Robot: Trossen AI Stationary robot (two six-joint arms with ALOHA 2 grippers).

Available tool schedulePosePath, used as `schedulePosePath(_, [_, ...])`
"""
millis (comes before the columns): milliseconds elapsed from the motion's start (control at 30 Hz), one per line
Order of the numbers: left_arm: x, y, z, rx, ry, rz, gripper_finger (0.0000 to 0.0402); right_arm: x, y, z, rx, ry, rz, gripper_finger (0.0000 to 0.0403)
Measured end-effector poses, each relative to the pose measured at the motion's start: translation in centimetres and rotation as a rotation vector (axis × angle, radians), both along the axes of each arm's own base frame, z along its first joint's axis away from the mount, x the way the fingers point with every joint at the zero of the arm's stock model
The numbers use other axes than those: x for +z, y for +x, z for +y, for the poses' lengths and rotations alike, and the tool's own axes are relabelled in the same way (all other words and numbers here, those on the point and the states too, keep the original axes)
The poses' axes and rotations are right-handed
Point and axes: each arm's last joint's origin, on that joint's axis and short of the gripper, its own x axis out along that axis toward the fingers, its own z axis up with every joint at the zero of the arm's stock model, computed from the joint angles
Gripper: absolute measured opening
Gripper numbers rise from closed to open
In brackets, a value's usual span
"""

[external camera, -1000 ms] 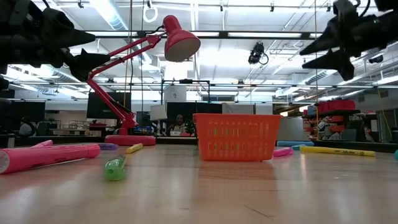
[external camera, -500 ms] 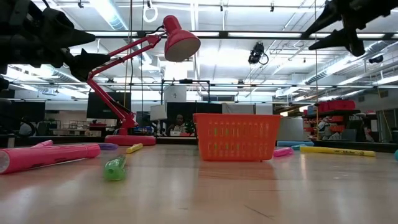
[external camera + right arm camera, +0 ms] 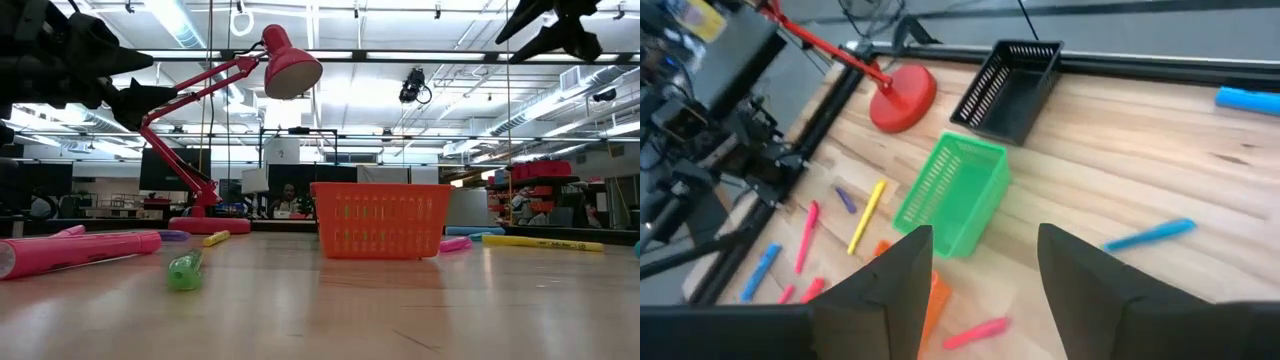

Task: Pick & Place Markers
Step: Put the left yellow pen into the orange bin

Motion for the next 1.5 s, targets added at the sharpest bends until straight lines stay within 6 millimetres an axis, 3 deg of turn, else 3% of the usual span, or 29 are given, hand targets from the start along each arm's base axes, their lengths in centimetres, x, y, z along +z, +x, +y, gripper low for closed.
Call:
schedulePosePath(300, [0.0,0.0,0.0,0.000,0.000,0.000,0.0307,2.5,0.6,0.2,0.057,0.037,0.128,0.0185])
schedulePosePath(500, [0.0,0.0,0.0,0.000,0.000,0.000,0.0307,3.0,0.7,0.3,0.087,0.060,0.290,0.0185])
schedulePosePath(867, [0.0,0.0,0.0,0.000,0.000,0.000,0.0307,2.1,3.1,0.7,0.223,0.153,0.492,0.0185])
schedulePosePath(1500, [0.0,0.0,0.0,0.000,0.000,0.000,0.0307,-0.4,5.8,-0.5,0.355,0.235,0.822,0.0185])
